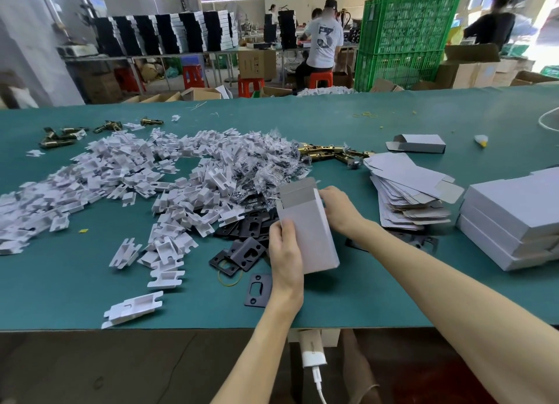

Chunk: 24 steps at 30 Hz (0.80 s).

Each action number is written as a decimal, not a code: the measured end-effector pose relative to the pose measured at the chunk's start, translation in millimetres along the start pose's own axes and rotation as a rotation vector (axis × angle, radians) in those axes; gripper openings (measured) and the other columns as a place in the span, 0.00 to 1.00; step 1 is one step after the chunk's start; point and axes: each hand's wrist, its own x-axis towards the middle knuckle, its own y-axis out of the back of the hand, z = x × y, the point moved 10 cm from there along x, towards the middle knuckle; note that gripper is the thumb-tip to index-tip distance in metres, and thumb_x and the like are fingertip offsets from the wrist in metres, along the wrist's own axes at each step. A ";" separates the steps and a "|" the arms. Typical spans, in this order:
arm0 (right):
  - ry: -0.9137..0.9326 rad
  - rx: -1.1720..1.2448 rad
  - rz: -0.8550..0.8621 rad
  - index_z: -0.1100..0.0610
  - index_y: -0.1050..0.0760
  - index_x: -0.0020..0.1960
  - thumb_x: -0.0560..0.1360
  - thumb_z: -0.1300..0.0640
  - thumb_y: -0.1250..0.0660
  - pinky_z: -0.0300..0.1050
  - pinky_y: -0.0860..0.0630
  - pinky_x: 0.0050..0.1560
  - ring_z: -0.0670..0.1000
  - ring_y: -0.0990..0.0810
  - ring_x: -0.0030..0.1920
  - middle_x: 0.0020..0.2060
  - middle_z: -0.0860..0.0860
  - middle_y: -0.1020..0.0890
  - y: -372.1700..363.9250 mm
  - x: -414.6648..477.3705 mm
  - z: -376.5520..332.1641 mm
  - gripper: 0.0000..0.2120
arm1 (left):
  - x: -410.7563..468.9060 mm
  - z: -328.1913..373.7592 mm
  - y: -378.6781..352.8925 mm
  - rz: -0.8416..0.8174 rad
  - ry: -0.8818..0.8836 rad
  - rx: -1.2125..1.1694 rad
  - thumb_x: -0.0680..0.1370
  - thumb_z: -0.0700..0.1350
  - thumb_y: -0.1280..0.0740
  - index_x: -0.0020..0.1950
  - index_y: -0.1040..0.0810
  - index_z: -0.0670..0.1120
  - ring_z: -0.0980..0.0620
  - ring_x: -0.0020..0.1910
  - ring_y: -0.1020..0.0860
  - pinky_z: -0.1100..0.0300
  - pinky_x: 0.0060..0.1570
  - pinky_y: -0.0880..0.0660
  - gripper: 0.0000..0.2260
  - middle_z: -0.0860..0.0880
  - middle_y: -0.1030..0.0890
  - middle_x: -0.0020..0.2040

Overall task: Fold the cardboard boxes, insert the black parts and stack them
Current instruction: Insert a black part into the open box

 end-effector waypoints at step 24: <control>-0.073 -0.233 -0.073 0.46 0.28 0.69 0.80 0.45 0.34 0.57 0.29 0.61 0.63 0.28 0.65 0.61 0.58 0.26 5.6 -34.1 14.9 0.18 | 1.9 -2.9 4.7 0.037 0.012 -0.002 0.86 0.55 0.40 0.56 0.27 0.48 0.57 0.40 0.18 0.60 0.38 0.21 0.12 0.48 0.19 0.48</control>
